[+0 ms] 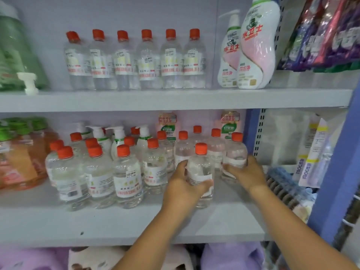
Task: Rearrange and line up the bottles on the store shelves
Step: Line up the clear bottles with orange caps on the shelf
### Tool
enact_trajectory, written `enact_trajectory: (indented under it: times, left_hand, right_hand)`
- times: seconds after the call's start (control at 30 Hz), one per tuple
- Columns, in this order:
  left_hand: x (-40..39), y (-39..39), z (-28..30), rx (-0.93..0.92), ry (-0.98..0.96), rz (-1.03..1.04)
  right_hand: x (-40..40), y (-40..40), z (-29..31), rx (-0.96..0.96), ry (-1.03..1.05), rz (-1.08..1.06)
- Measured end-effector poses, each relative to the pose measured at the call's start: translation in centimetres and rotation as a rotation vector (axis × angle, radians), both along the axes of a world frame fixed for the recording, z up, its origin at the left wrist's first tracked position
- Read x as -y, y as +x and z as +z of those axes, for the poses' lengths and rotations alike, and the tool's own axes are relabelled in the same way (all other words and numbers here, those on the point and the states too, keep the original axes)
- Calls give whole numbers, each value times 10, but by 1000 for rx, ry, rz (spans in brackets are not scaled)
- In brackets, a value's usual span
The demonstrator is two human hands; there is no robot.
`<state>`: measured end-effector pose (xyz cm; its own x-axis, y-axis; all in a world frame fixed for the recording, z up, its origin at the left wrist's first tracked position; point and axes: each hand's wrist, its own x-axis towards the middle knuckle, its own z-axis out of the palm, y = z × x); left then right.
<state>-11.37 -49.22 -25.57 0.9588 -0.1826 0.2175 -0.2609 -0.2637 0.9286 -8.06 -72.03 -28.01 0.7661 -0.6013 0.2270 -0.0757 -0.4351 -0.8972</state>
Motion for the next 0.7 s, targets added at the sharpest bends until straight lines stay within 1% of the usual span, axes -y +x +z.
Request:
enact_trajectory:
  times: [0.07, 0.2, 0.33, 0.43, 0.5, 0.6, 0.7]
  left_hand:
    - [-39, -23, 0, 33, -44, 33]
    - [-128, -59, 9, 120, -52, 162]
    - [-215, -61, 15, 224, -23, 388]
    - [-270, -46, 10, 256, -2, 578]
    - [-300, -29, 2, 242, 21, 665]
    - [-330, -1, -10, 208, 22, 694]
    - [-346, 27, -17, 185, 29, 653]
  right_hand:
    - [-39, -20, 9, 50, 52, 72]
    - [-120, -51, 12, 148, 154, 284]
    - [-202, -61, 11, 157, 96, 484]
    - [-250, -58, 5, 147, 37, 498]
    - [-276, -57, 0, 157, -29, 515]
    - [-311, -55, -6, 175, -67, 562]
    - [-341, -43, -13, 182, -139, 497]
